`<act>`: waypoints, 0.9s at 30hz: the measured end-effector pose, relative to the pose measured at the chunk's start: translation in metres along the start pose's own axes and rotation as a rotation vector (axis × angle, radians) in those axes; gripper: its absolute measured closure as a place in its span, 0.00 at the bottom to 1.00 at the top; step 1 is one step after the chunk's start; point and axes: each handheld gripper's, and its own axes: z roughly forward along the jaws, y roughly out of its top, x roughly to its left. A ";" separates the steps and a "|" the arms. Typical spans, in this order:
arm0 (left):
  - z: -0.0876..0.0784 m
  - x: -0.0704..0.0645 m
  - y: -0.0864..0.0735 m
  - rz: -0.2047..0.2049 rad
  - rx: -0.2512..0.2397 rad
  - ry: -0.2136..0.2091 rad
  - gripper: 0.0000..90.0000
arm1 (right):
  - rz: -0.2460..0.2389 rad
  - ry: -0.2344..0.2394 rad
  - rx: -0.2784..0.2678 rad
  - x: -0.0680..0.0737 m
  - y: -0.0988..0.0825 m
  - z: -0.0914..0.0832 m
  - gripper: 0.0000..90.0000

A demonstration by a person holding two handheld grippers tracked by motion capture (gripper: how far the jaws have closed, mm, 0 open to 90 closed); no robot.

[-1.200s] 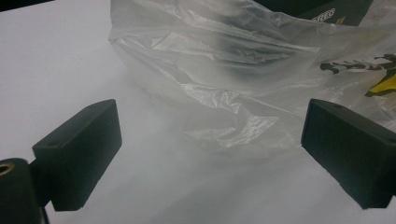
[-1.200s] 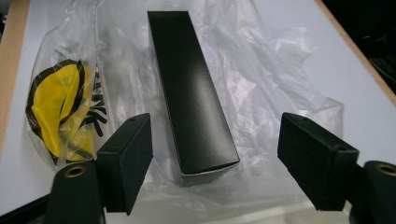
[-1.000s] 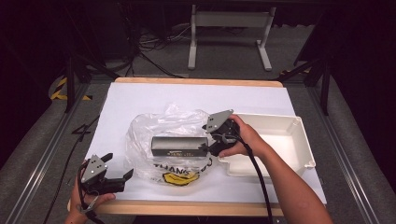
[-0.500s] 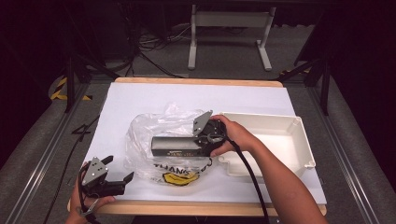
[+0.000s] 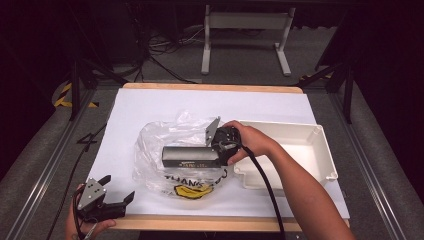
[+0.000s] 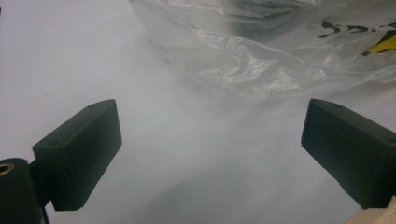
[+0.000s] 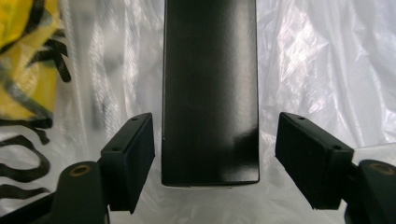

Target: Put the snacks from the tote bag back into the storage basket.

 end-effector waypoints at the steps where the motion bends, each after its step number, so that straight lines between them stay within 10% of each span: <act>1: -0.001 0.000 -0.001 -0.001 0.001 0.000 0.07 | -0.007 0.009 0.009 -0.001 0.000 0.002 0.33; 27: -0.002 0.000 -0.002 0.004 0.011 -0.008 0.07 | -0.038 0.075 0.060 -0.007 0.007 0.020 0.46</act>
